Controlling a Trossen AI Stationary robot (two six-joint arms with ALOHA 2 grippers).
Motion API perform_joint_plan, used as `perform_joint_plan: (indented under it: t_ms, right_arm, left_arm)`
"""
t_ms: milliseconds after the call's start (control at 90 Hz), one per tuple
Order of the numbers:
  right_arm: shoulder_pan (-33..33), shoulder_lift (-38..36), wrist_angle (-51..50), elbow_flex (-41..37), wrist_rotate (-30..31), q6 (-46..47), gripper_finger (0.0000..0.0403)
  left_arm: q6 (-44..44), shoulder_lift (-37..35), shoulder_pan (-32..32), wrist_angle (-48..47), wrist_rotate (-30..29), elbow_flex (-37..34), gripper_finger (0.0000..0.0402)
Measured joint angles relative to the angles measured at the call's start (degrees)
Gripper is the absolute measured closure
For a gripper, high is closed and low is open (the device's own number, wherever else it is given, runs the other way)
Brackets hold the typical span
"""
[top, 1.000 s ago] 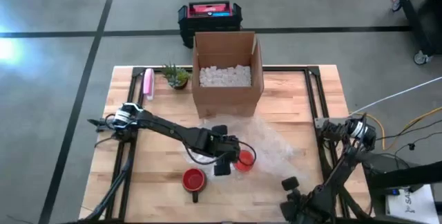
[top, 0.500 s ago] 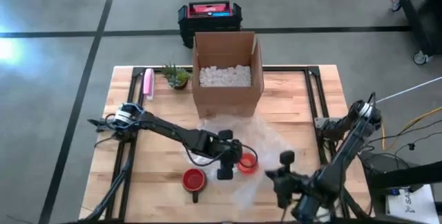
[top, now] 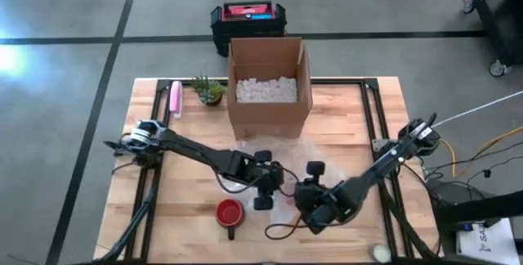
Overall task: Wrap mug
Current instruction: Wrap the orange mug with the bubble wrap on top
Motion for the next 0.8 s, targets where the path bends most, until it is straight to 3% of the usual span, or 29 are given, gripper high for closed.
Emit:
perform_joint_plan:
  t_ms: [167,300,544,800]
  right_arm:
    - [-1.26,0.01,1.37,-0.46,-3.28,-1.05,0.0401]
    - [-2.23,0.04,3.94,-1.59,-5.04,-1.40,0.0401]
    - [-2.91,0.04,7.93,-4.09,-8.80,-1.36,0.0401]
    - [-2.99,-0.25,7.61,-2.01,-10.12,-4.08,0.0401]
  left_arm:
    - [-1.23,-4.09,-0.71,0.26,-1.55,-0.04,0.0272]
    - [-0.91,-4.43,-1.09,7.57,-0.38,-2.10,0.0272]
    - [-1.52,-1.01,-0.57,29.90,3.06,-12.30,0.0289]
    - [-2.51,1.28,0.36,36.83,3.05,-15.92,0.0324]
